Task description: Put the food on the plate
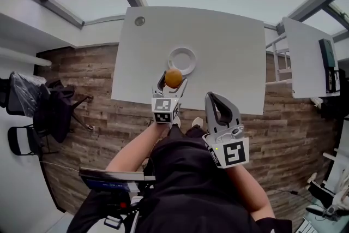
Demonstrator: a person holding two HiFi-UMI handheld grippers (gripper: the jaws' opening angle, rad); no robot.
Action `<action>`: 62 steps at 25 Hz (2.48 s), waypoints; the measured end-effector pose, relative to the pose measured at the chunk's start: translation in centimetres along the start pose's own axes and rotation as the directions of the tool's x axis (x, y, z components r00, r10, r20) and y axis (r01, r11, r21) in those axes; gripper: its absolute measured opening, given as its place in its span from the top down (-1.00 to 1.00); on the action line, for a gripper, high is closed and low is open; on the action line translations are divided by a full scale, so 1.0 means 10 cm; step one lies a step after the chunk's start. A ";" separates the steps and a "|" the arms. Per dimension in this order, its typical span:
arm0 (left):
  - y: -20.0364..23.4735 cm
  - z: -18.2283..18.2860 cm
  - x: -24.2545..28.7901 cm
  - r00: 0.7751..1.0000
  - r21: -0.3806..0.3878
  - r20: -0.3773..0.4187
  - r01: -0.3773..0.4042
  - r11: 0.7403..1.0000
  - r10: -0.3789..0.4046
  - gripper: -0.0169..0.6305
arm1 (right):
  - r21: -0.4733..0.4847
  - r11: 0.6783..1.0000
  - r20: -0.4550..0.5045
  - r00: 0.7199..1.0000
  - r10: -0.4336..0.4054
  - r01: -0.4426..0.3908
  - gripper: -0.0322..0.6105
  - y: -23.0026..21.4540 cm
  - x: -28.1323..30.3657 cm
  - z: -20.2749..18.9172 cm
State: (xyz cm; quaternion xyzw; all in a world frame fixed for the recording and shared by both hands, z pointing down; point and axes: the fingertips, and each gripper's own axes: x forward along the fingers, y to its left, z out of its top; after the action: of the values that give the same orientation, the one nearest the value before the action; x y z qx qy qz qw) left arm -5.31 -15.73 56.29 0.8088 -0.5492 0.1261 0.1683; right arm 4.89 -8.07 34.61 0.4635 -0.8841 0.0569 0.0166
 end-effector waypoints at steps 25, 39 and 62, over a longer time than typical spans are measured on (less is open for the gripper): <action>0.41 -0.37 0.77 0.988 0.020 -0.157 -0.006 1.000 0.009 -0.19 | 0.017 1.000 -0.059 0.998 -0.001 0.002 0.91 -0.19 0.19 -0.22; 0.48 -0.74 0.88 0.974 -0.018 -0.223 0.025 1.000 -0.028 -0.19 | 0.043 0.999 -0.060 0.998 -0.019 0.021 0.91 -0.16 0.16 -0.27; 0.69 -0.92 1.15 0.958 -0.013 -0.284 0.027 1.000 -0.030 -0.19 | 0.031 0.999 -0.107 0.994 -0.003 0.006 0.91 -0.11 0.35 -0.34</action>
State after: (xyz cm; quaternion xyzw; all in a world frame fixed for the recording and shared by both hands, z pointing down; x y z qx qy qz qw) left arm -7.75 -24.05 70.03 0.7893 -0.5083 0.2358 0.2509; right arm 3.68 -11.15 38.39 0.4619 -0.8799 0.0956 0.0566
